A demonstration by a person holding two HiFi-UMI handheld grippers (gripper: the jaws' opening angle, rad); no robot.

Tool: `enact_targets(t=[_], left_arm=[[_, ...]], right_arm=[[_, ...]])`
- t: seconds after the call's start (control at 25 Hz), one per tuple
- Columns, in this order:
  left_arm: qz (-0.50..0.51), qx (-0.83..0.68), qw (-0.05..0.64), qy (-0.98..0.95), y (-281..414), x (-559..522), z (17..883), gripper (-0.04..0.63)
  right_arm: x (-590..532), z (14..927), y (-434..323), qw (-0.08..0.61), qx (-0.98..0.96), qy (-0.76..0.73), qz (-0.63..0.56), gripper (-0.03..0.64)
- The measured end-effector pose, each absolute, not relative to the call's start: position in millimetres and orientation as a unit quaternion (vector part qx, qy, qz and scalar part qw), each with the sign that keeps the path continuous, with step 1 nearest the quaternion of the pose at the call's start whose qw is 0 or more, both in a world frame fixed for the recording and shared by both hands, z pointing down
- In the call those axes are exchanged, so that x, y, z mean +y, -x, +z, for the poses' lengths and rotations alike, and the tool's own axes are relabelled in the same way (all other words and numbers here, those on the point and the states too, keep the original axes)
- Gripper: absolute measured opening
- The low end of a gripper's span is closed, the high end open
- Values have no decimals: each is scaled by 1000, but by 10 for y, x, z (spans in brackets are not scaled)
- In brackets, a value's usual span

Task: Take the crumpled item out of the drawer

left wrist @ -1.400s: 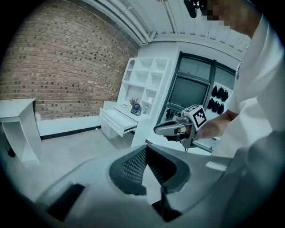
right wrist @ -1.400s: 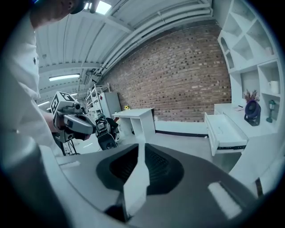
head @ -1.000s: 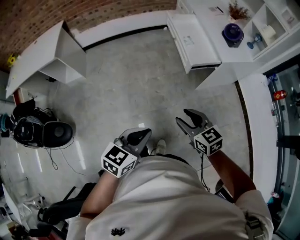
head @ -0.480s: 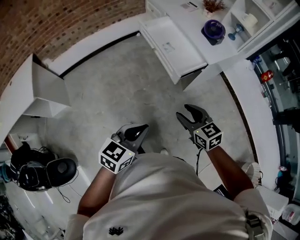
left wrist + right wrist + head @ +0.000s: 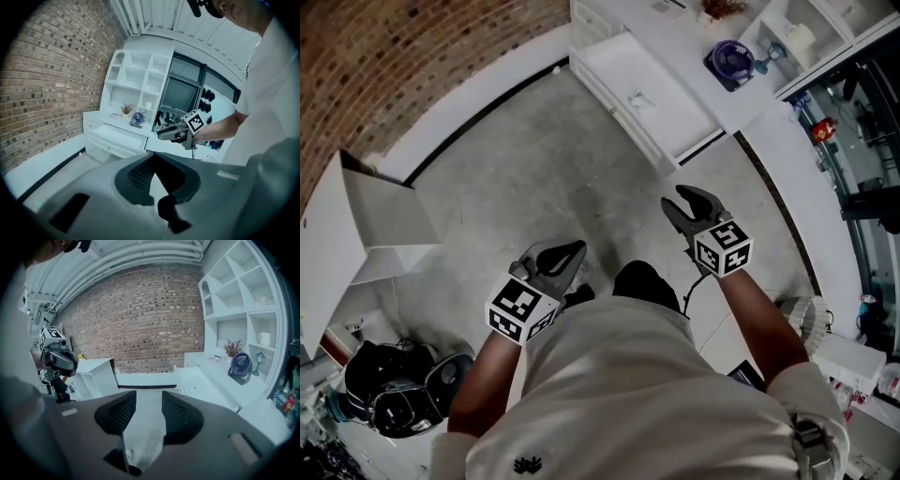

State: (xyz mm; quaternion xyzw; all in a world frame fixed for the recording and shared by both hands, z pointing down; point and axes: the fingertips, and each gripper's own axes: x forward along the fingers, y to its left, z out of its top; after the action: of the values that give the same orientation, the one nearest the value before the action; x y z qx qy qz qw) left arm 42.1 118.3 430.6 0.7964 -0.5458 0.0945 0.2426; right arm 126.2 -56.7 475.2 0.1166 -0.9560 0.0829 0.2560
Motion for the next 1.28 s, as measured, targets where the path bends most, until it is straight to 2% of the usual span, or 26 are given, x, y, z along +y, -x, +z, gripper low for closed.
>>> enact_targets(t=[0.6,0.88,1.28], left_arm=[[92,-559,267,-779,799,51,4427,7],[115,-563,289,-765,1373,-796,4422,8],[135,-567,322,-746,1728,-1659,4551,8]], right_arm=[[-2403,5428,-263,304,-938,-156,53,181],[-3310,6117,200,355,-921,-146,72,188],[-4073,7256,625,446,-888,-96,65,202]])
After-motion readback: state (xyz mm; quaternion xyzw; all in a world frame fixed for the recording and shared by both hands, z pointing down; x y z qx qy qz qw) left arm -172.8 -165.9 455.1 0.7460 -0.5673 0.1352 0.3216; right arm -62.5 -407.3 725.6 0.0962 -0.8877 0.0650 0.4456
